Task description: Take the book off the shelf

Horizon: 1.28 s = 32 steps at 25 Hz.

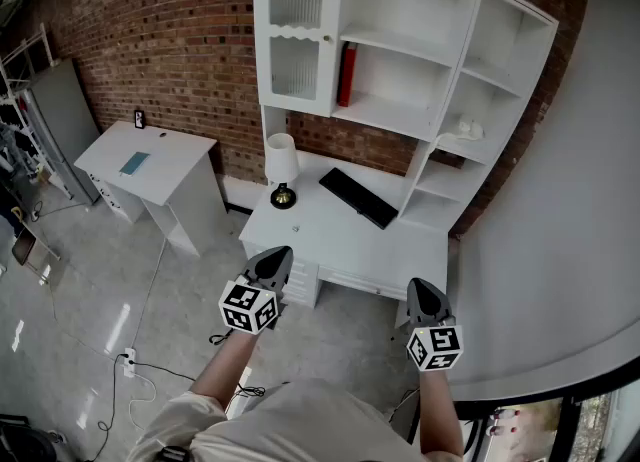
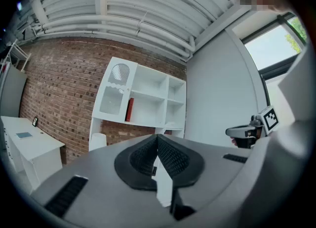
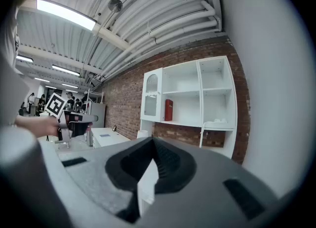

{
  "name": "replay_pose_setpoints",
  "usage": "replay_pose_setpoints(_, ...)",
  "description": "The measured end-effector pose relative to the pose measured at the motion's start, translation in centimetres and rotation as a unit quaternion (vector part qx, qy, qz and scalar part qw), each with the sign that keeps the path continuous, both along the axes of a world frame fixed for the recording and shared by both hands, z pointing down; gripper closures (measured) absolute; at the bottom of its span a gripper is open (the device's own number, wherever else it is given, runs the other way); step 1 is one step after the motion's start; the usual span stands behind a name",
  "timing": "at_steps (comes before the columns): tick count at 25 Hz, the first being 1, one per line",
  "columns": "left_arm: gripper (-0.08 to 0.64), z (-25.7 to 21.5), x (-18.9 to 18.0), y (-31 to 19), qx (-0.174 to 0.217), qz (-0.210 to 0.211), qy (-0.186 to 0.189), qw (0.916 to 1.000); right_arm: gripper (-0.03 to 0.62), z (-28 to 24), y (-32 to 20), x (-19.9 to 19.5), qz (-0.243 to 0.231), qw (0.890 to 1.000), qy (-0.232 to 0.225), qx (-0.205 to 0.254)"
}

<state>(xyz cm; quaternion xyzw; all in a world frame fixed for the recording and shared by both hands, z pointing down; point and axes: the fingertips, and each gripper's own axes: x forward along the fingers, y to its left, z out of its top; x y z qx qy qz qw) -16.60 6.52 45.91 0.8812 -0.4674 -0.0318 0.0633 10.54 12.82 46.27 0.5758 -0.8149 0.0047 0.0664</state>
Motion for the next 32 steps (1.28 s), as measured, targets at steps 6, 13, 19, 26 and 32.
replay_pose_setpoints(6, 0.568, -0.2, -0.3, 0.4, 0.004, 0.004, -0.001, 1.0, 0.591, -0.6, 0.3, -0.4, 0.001, 1.0, -0.001, 0.008)
replay_pose_setpoints(13, 0.567, -0.3, -0.7, 0.7, 0.001, 0.007, -0.001, 1.0, 0.591, -1.1, 0.5, -1.2, -0.006, 1.0, -0.004, 0.012)
replay_pose_setpoints(19, 0.567, 0.0, -1.3, 0.8, -0.001, 0.007, -0.001, 1.0, 0.591, -1.0, 0.5, -1.1, 0.008, 1.0, -0.016, 0.009)
replay_pose_setpoints(26, 0.563, 0.1, -2.1, 0.6, 0.003, 0.011, -0.004, 0.9999, 0.583, -0.9, 0.5, -1.7, 0.023, 0.999, -0.021, 0.013)
replay_pose_setpoints(32, 0.477, 0.5, -3.3, 0.4, -0.001, 0.008, 0.001, 1.0, 0.505, -0.4, 0.6, -2.9, 0.019, 1.0, -0.014, 0.004)
